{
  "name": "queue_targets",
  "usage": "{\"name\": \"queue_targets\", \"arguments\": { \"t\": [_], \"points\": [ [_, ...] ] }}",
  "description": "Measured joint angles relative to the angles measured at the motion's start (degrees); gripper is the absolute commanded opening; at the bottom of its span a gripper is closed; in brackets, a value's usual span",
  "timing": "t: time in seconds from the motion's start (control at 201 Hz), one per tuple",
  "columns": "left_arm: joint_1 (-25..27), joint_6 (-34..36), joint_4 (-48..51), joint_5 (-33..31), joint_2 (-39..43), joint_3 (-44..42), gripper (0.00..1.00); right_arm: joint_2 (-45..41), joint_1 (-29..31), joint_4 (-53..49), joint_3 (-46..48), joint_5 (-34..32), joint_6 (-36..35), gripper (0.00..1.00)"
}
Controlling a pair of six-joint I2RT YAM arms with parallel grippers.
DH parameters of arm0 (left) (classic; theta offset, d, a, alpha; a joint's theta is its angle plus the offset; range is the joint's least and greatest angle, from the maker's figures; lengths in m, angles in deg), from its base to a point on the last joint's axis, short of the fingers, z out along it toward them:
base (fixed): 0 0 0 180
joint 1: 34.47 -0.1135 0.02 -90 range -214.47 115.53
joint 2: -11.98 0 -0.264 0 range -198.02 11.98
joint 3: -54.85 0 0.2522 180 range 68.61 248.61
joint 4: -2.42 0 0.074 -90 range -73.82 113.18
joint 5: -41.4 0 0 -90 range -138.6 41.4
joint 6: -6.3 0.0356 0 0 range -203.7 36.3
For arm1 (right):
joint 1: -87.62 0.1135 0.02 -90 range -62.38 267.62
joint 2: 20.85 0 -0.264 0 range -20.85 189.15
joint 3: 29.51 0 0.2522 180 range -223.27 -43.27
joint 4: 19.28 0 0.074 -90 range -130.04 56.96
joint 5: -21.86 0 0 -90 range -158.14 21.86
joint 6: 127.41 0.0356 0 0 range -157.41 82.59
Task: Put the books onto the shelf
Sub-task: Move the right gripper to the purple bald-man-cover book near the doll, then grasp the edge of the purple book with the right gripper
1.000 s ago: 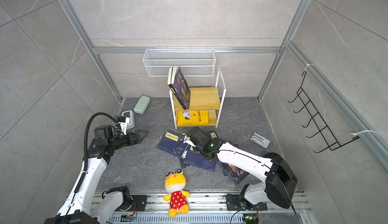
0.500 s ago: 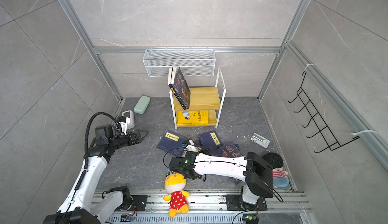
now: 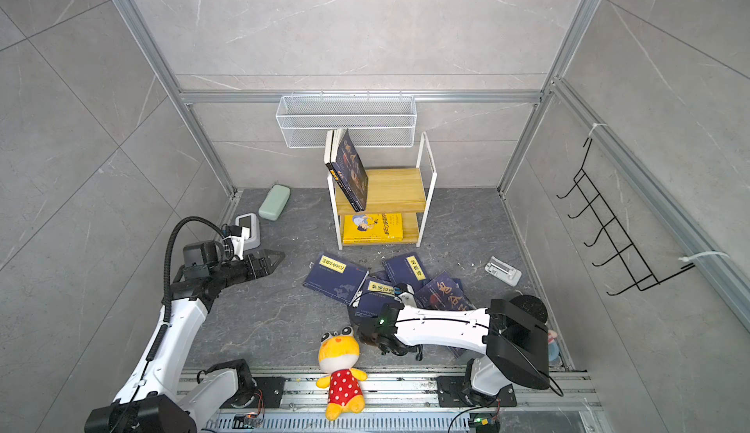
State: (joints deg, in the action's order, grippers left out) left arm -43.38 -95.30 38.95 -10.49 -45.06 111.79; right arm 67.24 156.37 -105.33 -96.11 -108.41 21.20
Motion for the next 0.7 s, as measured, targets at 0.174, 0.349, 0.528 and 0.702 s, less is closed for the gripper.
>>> {"name": "queue_targets", "arguments": {
  "t": [0.174,0.349,0.528,0.702],
  "points": [
    [-0.52,-0.15,-0.02,0.0,-0.02,0.0,1.0,3.21,-2.19,2.58,0.0,2.64,-2.29,0.61],
    [-0.79,-0.17,-0.02,0.02,-0.07,0.0,1.0,9.51,-3.28,3.8,-1.27,3.89,-5.29,0.49],
    [-0.9,-0.17,-0.04,0.02,-0.07,0.0,1.0,15.69,-4.63,3.61,-5.53,3.13,-7.21,0.55],
    [-0.9,-0.17,-0.07,0.0,-0.07,0.0,1.0,18.43,-6.21,3.56,-7.26,1.66,-8.76,0.54]
  ]
}}
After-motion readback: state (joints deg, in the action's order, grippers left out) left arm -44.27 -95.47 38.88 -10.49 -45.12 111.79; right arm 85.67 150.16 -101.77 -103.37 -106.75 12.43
